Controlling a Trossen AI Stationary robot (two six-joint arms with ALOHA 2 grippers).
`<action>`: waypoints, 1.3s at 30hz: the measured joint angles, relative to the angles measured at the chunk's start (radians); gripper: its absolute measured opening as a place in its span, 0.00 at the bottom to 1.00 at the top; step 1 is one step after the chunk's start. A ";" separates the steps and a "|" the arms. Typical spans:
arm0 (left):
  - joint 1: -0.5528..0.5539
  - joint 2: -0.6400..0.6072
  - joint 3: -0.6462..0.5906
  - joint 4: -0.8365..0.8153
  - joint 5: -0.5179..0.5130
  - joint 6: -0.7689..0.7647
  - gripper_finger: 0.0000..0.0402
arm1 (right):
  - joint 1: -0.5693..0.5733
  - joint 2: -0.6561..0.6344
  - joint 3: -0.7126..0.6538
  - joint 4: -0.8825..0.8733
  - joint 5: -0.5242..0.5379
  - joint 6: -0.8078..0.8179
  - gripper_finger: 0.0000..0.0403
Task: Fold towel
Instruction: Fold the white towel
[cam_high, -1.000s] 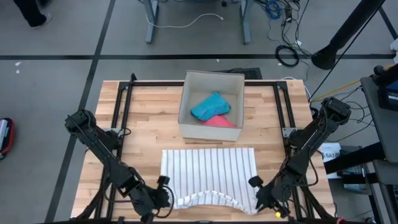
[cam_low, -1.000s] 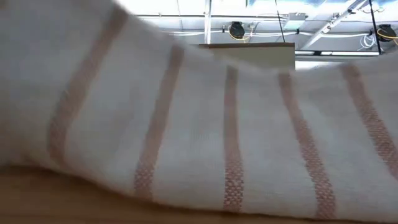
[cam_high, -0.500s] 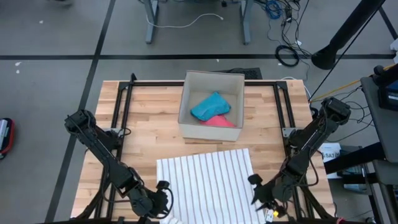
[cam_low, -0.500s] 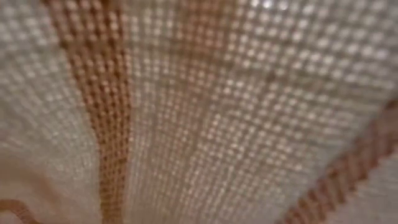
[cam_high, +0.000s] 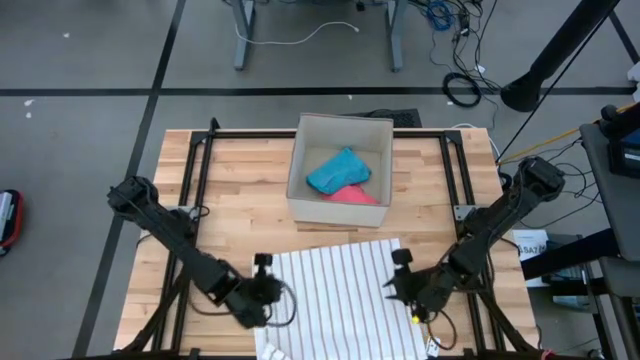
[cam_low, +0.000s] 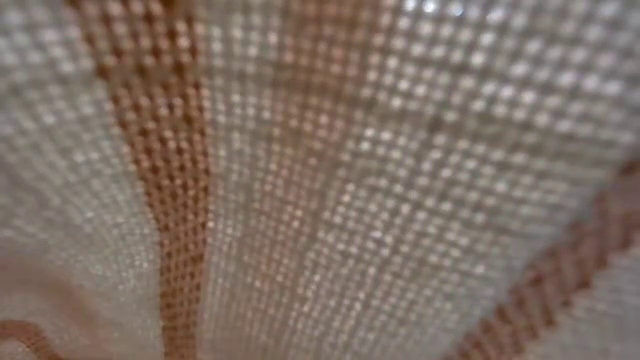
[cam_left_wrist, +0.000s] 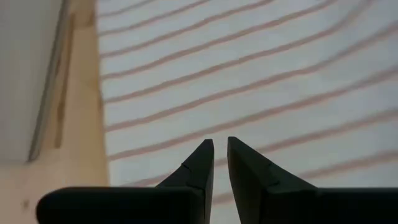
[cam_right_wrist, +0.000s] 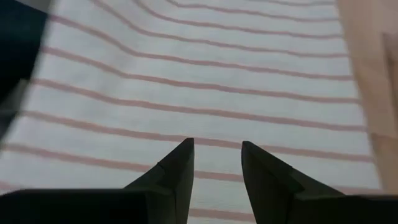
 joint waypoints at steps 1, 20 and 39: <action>0.019 0.004 -0.013 0.012 0.000 0.000 0.13 | -0.017 0.000 0.000 -0.009 0.000 0.000 0.29; 0.305 0.025 -0.278 0.241 0.139 0.142 0.13 | -0.213 0.000 -0.202 0.015 -0.002 0.059 0.29; 0.557 0.014 -0.242 0.241 0.146 0.298 0.13 | -0.337 -0.002 -0.324 0.106 0.076 0.070 0.29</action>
